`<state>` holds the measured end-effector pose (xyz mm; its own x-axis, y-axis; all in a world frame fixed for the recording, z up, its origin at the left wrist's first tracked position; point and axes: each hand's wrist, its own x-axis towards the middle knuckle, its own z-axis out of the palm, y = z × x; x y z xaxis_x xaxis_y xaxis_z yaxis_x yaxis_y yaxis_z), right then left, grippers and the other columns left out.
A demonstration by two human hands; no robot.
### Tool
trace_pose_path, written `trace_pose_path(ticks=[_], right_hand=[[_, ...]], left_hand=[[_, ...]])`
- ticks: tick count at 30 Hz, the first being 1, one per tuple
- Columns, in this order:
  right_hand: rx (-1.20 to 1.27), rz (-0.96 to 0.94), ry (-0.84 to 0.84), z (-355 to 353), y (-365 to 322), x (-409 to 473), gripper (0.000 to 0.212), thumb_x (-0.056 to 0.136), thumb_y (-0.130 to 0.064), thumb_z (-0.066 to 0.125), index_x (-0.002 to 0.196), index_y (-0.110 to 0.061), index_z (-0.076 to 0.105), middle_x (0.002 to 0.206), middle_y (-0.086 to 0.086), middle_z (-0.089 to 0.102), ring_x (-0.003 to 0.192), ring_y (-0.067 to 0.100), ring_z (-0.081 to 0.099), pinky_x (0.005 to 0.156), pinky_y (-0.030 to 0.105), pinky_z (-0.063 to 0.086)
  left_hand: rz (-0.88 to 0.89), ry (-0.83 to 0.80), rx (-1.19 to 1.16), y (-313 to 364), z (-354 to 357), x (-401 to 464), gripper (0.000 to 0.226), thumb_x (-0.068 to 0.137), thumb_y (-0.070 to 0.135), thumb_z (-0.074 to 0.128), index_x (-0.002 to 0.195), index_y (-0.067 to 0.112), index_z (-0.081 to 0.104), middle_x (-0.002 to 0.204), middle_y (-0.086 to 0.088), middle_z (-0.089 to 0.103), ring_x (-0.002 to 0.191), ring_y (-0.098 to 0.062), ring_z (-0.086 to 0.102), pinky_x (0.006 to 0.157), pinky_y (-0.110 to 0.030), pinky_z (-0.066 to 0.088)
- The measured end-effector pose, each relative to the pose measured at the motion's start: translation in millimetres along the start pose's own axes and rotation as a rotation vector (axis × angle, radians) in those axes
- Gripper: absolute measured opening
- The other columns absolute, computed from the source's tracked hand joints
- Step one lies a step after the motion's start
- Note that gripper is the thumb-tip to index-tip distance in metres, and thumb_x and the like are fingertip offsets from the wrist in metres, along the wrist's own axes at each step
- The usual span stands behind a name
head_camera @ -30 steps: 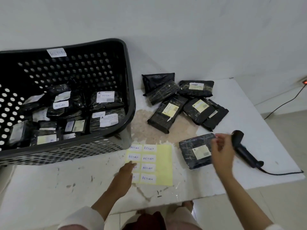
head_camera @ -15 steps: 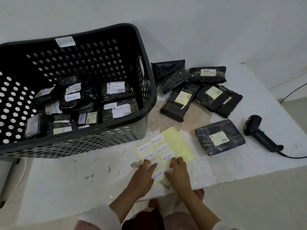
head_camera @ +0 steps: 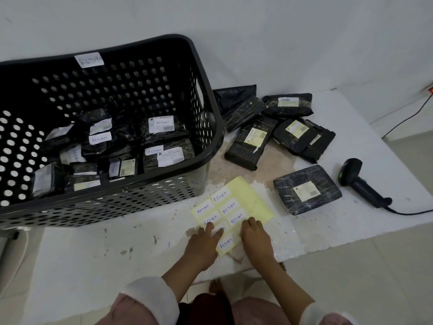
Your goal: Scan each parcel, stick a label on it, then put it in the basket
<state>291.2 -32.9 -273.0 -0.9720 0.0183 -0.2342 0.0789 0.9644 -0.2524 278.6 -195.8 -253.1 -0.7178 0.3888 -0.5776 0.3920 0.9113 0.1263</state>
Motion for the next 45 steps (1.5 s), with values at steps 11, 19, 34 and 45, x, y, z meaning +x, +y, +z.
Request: trace_pose_path(ticks=[11,19,34,45], right_hand=[[0.787,0.356,-0.098,-9.4,51.4,15.3,0.011,0.1,-0.01,0.044,0.091,-0.007,0.048,0.086,0.01,0.061,0.072,0.023,0.059,0.058,0.026,0.044],[1.161,0.4,-0.004,-28.5,68.1,1.6,0.017,0.101,-0.016,0.043,0.087,-0.008,0.049,0.085,0.009,0.063,0.081,0.02,0.066,0.066,0.027,0.053],[1.076,0.317,0.322,-89.3,66.9,-11.3,0.018,0.101,-0.02,0.044,0.084,-0.017,0.049,0.082,0.005,0.068,0.076,0.014,0.069,0.068,0.027,0.057],[0.602,0.086,0.39,-80.8,26.6,-15.5,0.024,0.09,-0.016,0.056,0.115,-0.015,0.054,0.127,-0.007,0.045,0.116,0.008,0.045,0.083,0.018,0.04]], left_hand=[[-0.012,-0.067,0.073,2.0,-0.5,0.9,0.072,0.096,0.025,0.048,0.152,0.022,0.003,0.154,-0.008,0.007,0.128,-0.032,0.031,0.094,-0.038,0.039],[-0.012,-0.087,0.087,0.7,-5.6,3.7,0.07,0.095,0.021,0.047,0.152,0.024,0.006,0.153,-0.008,0.009,0.127,-0.032,0.034,0.093,-0.038,0.039],[-0.054,0.082,-0.397,-12.4,-43.6,19.5,0.017,0.098,0.014,0.04,0.105,0.019,0.054,0.128,-0.009,0.036,0.1,-0.025,0.055,0.089,-0.034,0.05],[0.077,0.185,-1.261,93.8,-100.9,29.5,0.026,0.095,0.033,0.053,0.099,0.007,0.059,0.093,-0.006,0.068,0.079,-0.018,0.069,0.082,-0.035,0.057]])
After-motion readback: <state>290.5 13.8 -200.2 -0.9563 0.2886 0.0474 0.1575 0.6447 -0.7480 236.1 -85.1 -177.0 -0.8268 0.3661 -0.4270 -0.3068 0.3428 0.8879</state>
